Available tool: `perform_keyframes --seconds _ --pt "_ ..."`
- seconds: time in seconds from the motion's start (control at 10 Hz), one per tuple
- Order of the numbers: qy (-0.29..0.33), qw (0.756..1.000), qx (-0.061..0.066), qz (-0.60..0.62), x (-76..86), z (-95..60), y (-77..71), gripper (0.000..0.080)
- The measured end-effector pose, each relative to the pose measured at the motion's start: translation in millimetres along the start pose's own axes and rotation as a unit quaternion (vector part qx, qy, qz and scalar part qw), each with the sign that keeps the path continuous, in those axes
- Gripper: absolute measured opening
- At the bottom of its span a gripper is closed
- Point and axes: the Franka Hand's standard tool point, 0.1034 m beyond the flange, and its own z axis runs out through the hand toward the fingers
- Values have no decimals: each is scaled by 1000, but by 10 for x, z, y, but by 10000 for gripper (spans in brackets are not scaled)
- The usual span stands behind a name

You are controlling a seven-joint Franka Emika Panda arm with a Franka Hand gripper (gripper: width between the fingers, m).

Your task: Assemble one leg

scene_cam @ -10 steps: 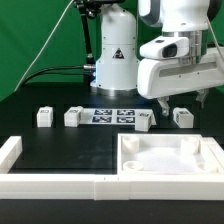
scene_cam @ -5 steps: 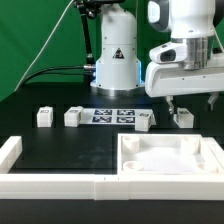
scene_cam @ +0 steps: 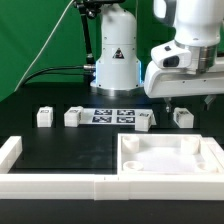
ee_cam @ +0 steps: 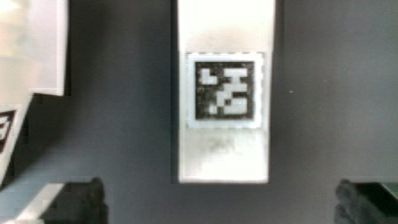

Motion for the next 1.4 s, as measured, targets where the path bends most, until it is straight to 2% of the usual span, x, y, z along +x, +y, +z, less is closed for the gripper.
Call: perform_keyframes --seconds 0.4,0.7,0.9,1.0,1.4 --pt "-169 985 -9 -14 -155 130 -54 649" --pt "-297 955 -10 -13 -227 218 -23 649" --pt "-332 943 -10 -12 -228 312 -16 649" --pt "-328 945 -11 -12 -244 339 -25 649" --pt "-337 941 -24 -4 -358 424 -85 649"
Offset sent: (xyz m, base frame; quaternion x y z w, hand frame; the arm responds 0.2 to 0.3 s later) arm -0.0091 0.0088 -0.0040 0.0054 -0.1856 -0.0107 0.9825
